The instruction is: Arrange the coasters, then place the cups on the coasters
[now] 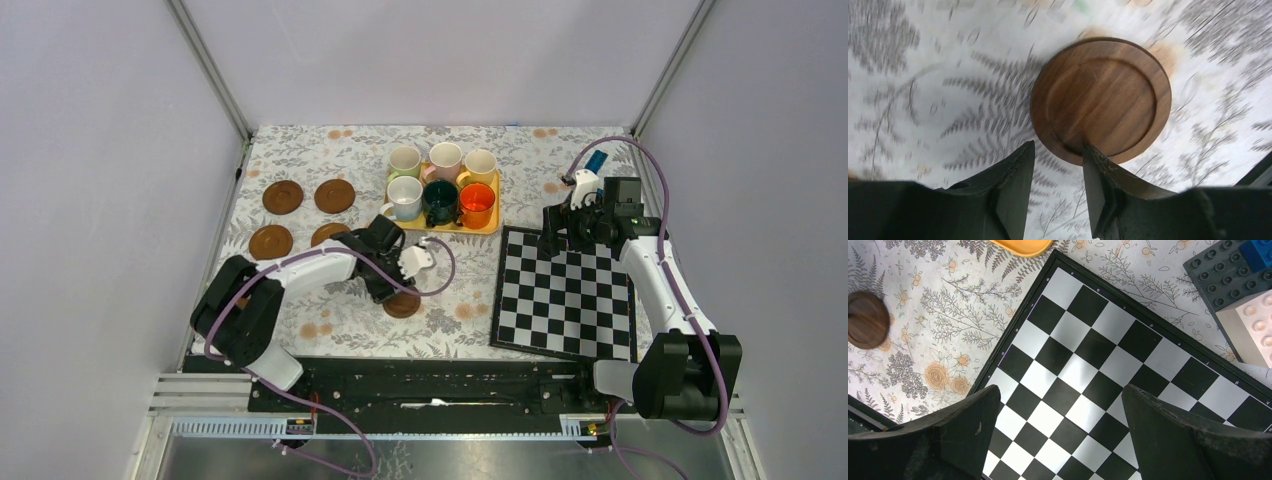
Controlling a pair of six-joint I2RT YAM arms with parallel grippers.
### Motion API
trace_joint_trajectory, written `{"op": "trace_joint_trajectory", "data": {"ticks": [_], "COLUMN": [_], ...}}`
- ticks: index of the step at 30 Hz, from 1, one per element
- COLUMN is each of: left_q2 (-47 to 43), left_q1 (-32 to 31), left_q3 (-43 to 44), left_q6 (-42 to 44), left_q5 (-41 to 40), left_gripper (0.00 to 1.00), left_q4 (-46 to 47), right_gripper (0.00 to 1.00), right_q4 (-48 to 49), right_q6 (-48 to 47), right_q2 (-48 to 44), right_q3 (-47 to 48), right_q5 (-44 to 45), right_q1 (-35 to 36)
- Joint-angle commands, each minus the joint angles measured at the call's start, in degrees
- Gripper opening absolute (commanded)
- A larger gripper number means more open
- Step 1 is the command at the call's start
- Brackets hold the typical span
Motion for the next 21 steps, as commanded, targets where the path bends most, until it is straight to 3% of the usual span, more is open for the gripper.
{"op": "trace_joint_trajectory", "data": {"ticks": [1,10,21], "left_q2": [-2.6,-7.4,-6.8], "left_q1": [5.7,17.8,31.4], "left_q3": [-3.9,-6.4,-4.7], "left_q6": [4.9,9.7,14.6], "left_q5": [-2.1,-3.7,-4.4], "left_gripper": [0.44,0.43,0.43], "left_q4": [-7.0,-10.8,-10.7], "right_gripper": [0.98,0.98,0.98], "right_q4": [1.0,0.9,0.8], "right_q6": [-0.2,-0.3,-0.2], "right_q2": [-1.0,-0.9,-0.8], "right_q3": [-0.3,-0.2,0.2], "right_q5": [0.9,0.9,0.5], "right_q1": [0.3,0.3,0.3]}}
